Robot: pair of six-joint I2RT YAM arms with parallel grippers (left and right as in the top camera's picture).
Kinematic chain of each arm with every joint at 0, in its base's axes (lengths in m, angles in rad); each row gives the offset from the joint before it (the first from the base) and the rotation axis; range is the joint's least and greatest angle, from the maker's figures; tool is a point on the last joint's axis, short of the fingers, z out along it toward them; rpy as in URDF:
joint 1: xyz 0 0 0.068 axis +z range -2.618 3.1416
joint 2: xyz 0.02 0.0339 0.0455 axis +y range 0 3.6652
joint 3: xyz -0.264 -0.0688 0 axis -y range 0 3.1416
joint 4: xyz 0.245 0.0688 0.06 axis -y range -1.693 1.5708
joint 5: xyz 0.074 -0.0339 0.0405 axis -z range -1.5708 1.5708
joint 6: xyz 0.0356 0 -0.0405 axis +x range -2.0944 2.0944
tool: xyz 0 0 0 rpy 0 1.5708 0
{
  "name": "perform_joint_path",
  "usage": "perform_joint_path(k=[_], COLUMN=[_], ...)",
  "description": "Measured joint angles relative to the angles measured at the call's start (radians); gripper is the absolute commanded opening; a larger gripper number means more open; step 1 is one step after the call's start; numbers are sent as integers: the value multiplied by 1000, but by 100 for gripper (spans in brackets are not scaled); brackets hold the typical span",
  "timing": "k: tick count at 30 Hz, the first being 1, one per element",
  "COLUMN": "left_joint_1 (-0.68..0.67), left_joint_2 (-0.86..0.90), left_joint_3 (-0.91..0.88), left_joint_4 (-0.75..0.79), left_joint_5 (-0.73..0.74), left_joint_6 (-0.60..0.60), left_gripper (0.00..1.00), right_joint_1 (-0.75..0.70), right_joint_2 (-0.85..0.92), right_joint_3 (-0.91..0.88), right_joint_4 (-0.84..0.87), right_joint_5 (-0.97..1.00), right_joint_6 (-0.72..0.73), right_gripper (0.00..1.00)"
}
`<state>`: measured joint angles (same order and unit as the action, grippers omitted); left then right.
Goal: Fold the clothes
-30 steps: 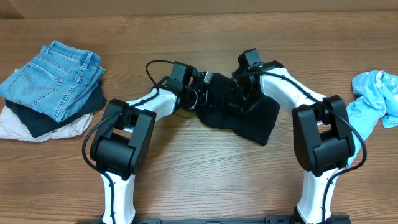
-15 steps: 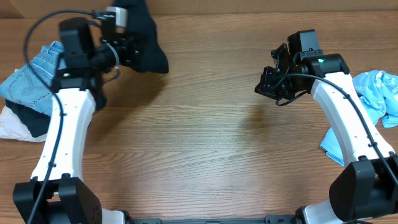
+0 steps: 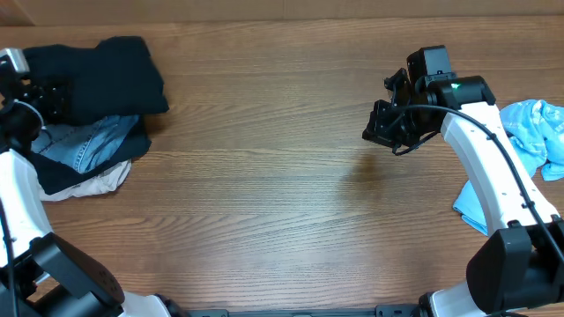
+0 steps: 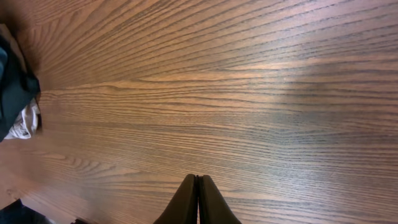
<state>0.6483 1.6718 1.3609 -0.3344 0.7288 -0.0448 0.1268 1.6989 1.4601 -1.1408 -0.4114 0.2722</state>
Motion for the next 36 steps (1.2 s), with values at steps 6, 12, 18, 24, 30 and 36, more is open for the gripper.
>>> perform_joint_path(k=[6,12,18,24,30,36], left_joint_1=[54,65,65,68,132,224], left_joint_2=[0,0,3,30,-45,-352], left_joint_3=[0,0,0,1,49,222], left_joint_4=[-109,-176,-236,-251,-426,-619], left_joint_5=[-108,-343,-546,-595,-624,-383], left_joint_6=[1,-49,-181,-241,-234,-198], left_gripper=[4,4,78,100,100,100], right_joint_1=[0,0,0,0,0,0], right_joint_2=[0,0,0,0,0,0], right_joint_3=[0,0,0,0,0,0], right_joint_4=[-5,-14,-31,-42,-48,-48], right_joint_5=[0,0,0,0,1,0], right_joint_6=[0,-1,-4,-7,-10,-19], right_gripper=[6,5,5,5,5,13])
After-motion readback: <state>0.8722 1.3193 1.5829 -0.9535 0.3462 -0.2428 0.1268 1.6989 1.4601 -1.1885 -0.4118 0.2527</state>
